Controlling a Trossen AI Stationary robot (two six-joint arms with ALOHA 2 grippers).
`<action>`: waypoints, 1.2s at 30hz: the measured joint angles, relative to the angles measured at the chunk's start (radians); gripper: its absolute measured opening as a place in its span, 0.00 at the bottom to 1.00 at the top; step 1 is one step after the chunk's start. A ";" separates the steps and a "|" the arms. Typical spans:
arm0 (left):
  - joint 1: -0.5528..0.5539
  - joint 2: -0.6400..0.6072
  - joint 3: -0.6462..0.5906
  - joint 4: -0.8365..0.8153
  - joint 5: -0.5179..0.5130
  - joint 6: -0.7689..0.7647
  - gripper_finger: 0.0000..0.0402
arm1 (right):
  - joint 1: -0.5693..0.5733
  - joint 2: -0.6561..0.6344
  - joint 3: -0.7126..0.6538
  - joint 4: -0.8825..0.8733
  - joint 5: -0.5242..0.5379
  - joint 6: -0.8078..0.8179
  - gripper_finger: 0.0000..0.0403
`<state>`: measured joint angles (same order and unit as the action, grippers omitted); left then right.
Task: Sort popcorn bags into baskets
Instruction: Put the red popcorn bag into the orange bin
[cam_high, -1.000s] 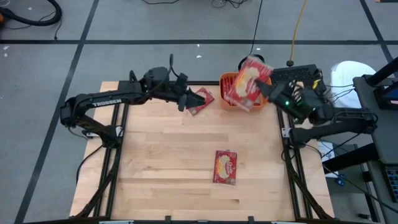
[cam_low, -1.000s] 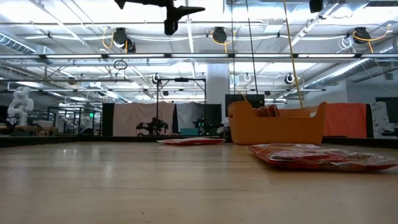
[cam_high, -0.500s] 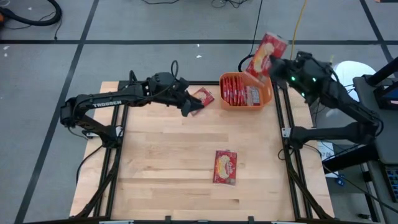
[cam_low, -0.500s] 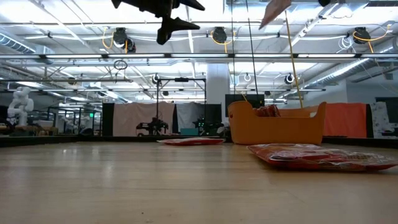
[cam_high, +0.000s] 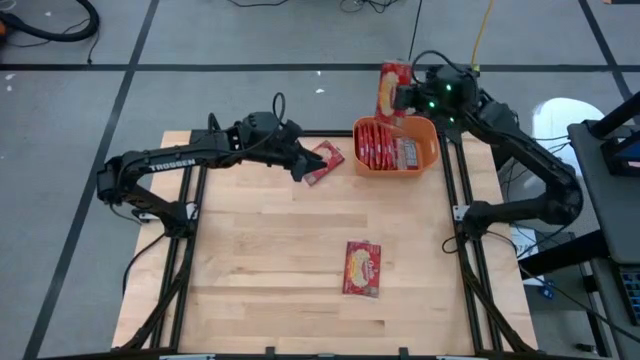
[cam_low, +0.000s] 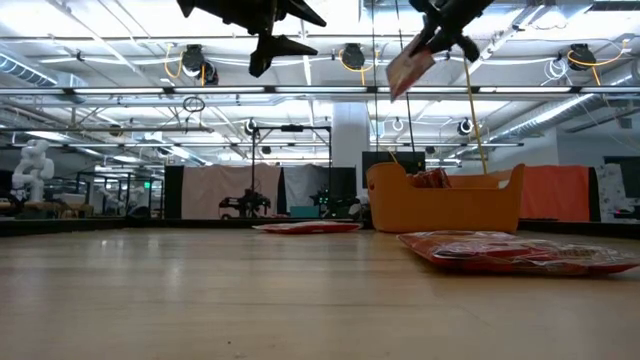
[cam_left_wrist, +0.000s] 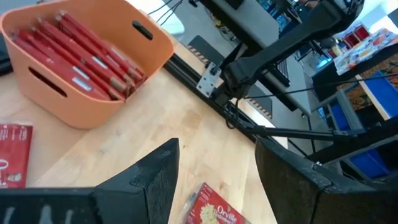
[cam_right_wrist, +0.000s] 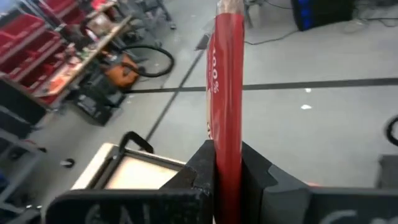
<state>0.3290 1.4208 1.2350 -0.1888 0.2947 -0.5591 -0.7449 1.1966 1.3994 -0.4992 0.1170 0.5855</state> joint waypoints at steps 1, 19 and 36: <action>0.000 0.000 0.000 -0.004 0.000 -0.002 0.53 | -0.014 0.011 0.000 0.021 -0.025 -0.003 0.06; -0.030 0.000 -0.001 -0.020 0.002 -0.014 0.53 | -0.143 0.099 0.119 0.148 -0.194 0.082 0.06; -0.013 0.000 -0.001 -0.025 -0.010 0.003 0.53 | -0.285 0.413 0.623 -0.595 -0.192 -0.158 0.06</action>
<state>0.3157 1.4208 1.2343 -0.2137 0.2848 -0.5565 -1.0296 1.6094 2.0224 -1.0943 -0.0753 0.4273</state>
